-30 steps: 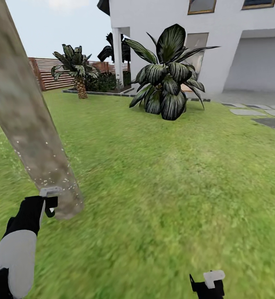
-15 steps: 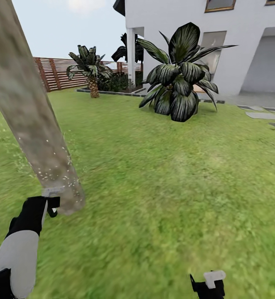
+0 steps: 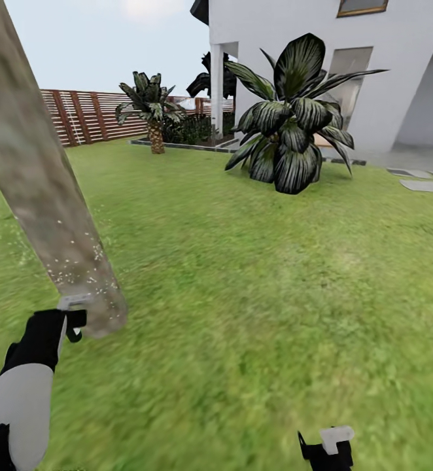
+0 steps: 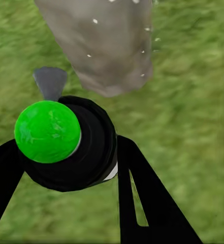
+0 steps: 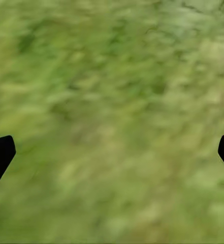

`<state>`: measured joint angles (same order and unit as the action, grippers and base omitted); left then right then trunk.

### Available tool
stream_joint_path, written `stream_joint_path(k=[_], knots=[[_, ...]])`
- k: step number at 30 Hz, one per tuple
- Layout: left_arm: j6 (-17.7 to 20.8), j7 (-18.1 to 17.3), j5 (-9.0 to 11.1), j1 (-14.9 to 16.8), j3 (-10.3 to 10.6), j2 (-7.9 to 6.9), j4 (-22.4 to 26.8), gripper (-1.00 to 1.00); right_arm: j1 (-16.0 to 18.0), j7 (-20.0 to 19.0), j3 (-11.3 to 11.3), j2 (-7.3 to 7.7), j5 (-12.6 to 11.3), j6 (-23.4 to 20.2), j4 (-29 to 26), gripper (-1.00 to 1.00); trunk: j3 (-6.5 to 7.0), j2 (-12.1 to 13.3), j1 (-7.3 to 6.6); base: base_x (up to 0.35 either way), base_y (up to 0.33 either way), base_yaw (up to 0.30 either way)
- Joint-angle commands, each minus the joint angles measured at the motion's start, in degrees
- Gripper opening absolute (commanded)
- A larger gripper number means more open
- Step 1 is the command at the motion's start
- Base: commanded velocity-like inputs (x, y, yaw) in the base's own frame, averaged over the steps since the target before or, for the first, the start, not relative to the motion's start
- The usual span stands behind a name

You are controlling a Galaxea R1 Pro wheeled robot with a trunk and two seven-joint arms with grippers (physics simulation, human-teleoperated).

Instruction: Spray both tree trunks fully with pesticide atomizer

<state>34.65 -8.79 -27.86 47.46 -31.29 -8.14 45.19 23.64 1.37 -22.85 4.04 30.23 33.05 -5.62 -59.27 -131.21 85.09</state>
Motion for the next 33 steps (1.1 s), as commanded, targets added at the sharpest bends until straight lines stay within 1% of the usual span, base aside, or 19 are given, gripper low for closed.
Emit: stream_joint_path(k=[1,3,4,6,8,11,16,17,18,21,22,23,25,26,27,28,29,31,33], knots=[[-0.02,0.0,-0.18,0.09,0.0,0.34,0.08,-1.0,0.0,-0.03,0.0,0.0,0.0,0.0,0.0,1.0,0.0,0.0,0.0,0.15,-0.266,0.277],[-0.02,0.0,-0.21,0.25,-0.15,0.49,0.23,-1.0,0.0,-0.05,0.0,0.0,0.0,0.0,0.0,1.0,0.0,0.0,0.0,0.192,-0.231,0.253],[-0.05,-0.05,-0.3,0.15,-0.52,-0.4,0.28,-1.0,0.0,-0.05,0.0,0.0,0.0,0.0,0.0,1.0,0.0,0.0,0.0,0.269,-0.154,0.06],[-0.09,-0.08,-0.29,-0.02,-0.59,-1.44,0.32,-1.0,0.0,-0.05,0.0,0.0,0.0,0.0,0.0,1.0,0.0,0.0,0.0,0.201,-0.073,0.023],[-0.1,-0.09,-0.22,-0.14,-0.57,-1.8,0.33,-1.0,0.0,-0.05,0.0,0.0,0.0,0.0,0.0,1.0,0.0,0.0,0.0,0.046,-0.015,0.012],[-0.18,-0.09,-0.18,-0.17,-0.01,-1.35,0.34,-1.0,0.0,-0.05,0.0,0.0,0.0,0.0,0.0,1.0,0.0,0.0,0.0,0.009,-0.003,0.167],[0.09,0.71,-0.19,0.96,1.2,1.09,0.38,-1.0,0.0,0.02,0.0,0.08,-0.01,0.0,0.0,1.0,0.0,0.0,0.0,0.001,0.0,0.271],[0.2,1.0,-0.22,2.12,1.28,1.07,0.38,-1.0,0.0,0.03,0.0,0.08,-0.04,0.0,0.0,1.0,0.0,0.0,0.0,0.0,0.0,0.275],[0.37,1.03,-0.25,2.9,1.3,0.64,0.37,-1.0,0.0,0.04,0.0,0.08,-0.05,0.0,0.0,1.0,0.0,0.0,0.0,0.0,0.0,0.171],[0.37,1.05,-0.5,3.75,1.32,-0.04,1.49,-1.0,0.0,0.04,0.0,0.14,-0.07,0.0,0.0,1.0,0.0,0.0,0.0,0.0,0.0,0.065],[0.41,1.01,-0.46,3.89,1.33,-0.75,2.18,-1.0,0.0,0.04,0.0,0.16,-0.06,0.0,0.0,1.0,0.0,0.0,0.0,0.0,0.0,0.009],[0.32,0.94,-0.37,3.87,1.41,-0.81,2.42,-1.0,0.0,0.04,0.0,0.17,-0.06,0.0,0.0,1.0,0.0,0.0,0.0,0.0,0.0,0.003],[0.3,0.75,-0.29,3.93,1.42,-0.09,2.56,-1.0,0.0,0.04,-0.03,0.23,-0.07,0.0,0.0,1.0,0.0,0.0,0.0,0.0,0.0,0.001],[0.4,0.71,-0.27,4.02,1.75,0.63,2.58,-1.0,0.0,0.04,-0.06,0.25,-0.08,0.0,0.0,1.0,0.0,0.0,0.0,0.0,0.0,0.0],[0.59,0.86,-0.22,4.15,3.1,1.85,2.64,-1.0,0.0,0.04,-0.08,0.26,-0.08,0.0,0.0,1.0,0.0,0.0,0.0,0.0,0.0,0.0],[0.71,0.91,-0.2,4.34,3.6,2.2,2.87,-1.0,0.0,0.04,-0.08,0.28,-0.09,0.0,0.0,1.0,0.0,0.0,0.0,0.0,0.0,0.0],[0.82,0.94,-0.19,4.8,3.81,2.17,3.25,-1.0,0.0,0.04,-0.08,0.27,-0.09,0.0,0.0,1.0,0.0,0.0,0.0,0.0,0.0,0.0],[0.91,0.96,-0.22,5.45,3.69,1.43,3.63,-1.0,0.0,0.04,-0.09,0.26,-0.09,0.0,0.0,1.0,0.0,0.0,0.0,0.0,0.0,0.0],[0.94,0.96,-0.22,5.55,3.61,-1.36,3.75,-1.0,0.0,0.04,-0.03,0.21,-0.09,0.0,0.0,1.0,0.0,0.0,0.0,0.0,0.0,0.011]])
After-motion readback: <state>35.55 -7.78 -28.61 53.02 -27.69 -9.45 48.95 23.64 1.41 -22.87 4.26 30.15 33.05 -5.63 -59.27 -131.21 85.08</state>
